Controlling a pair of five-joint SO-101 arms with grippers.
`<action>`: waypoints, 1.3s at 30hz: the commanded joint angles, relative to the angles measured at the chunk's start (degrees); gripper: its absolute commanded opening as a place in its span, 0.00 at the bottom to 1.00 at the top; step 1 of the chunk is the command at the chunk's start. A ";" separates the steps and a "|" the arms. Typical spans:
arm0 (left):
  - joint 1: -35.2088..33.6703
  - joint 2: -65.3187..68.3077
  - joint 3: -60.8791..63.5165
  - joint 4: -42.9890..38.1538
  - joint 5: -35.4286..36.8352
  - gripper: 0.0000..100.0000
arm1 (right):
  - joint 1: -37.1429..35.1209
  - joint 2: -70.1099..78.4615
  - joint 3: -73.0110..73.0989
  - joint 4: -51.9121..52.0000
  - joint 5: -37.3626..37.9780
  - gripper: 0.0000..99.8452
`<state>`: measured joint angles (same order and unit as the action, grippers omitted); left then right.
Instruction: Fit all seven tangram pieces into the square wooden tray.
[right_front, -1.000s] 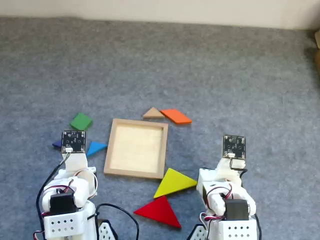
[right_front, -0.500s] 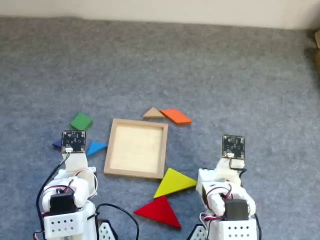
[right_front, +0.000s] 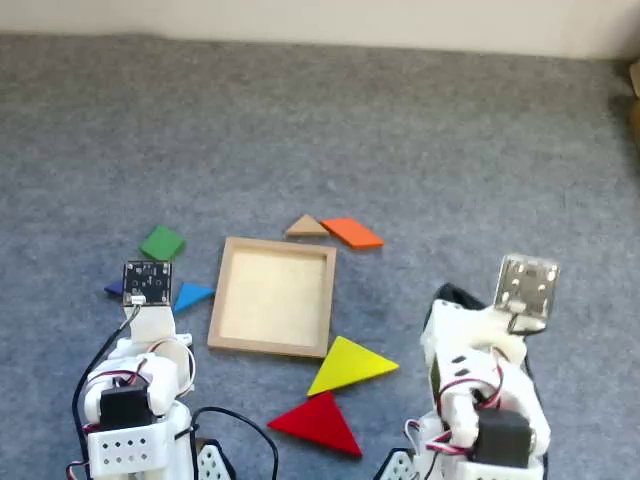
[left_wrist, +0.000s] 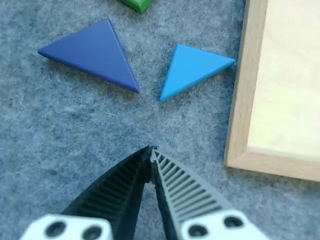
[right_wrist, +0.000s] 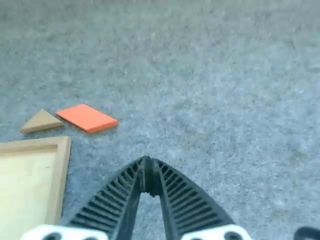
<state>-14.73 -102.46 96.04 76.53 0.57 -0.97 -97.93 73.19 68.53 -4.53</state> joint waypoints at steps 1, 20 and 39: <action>-0.66 -1.89 1.10 0.26 0.53 0.01 | 0.75 17.36 -14.37 0.22 -0.35 0.00; -0.66 -1.89 1.10 0.26 0.53 0.01 | -31.16 54.02 -25.89 7.60 -21.63 0.28; -0.66 -1.89 1.10 0.26 0.53 0.01 | -54.55 73.01 -25.54 -5.67 -23.47 0.28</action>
<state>-14.73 -102.46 96.04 76.53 0.57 -53.63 -27.52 51.03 66.68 -27.56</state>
